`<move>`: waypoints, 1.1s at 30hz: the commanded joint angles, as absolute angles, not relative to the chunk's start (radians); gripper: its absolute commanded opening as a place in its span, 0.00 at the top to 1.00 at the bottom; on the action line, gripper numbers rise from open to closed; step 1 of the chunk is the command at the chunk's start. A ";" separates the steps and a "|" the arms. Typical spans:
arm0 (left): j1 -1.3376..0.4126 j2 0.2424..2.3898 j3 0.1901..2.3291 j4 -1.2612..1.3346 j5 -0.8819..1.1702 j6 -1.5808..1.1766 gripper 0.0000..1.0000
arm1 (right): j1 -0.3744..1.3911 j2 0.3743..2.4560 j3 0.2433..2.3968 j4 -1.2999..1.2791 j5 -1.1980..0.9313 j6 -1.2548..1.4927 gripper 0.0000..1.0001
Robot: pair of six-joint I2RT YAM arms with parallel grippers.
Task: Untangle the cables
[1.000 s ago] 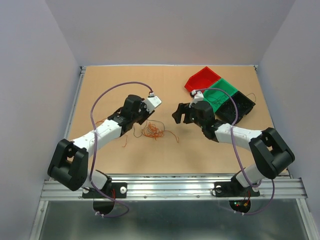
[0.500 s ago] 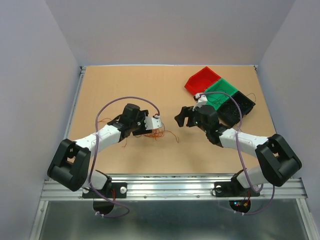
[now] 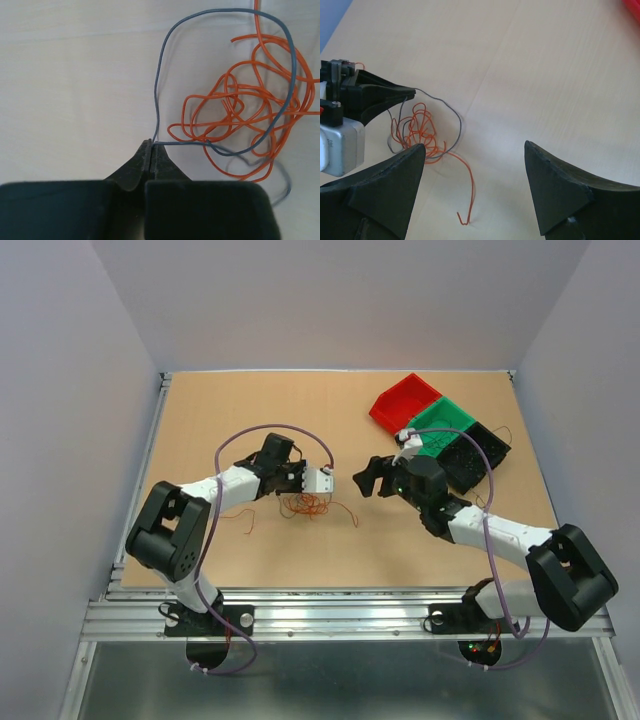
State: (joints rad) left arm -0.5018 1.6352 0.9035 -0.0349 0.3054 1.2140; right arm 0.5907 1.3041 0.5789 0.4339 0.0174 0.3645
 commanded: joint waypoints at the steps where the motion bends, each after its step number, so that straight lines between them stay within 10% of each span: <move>1: -0.495 1.505 0.920 -0.011 0.344 1.174 1.00 | 0.598 1.322 0.581 0.500 -0.038 0.347 0.15; 33: -0.540 1.055 1.193 -0.417 0.578 1.128 1.00 | 0.597 1.460 0.859 0.739 -0.664 0.232 0.16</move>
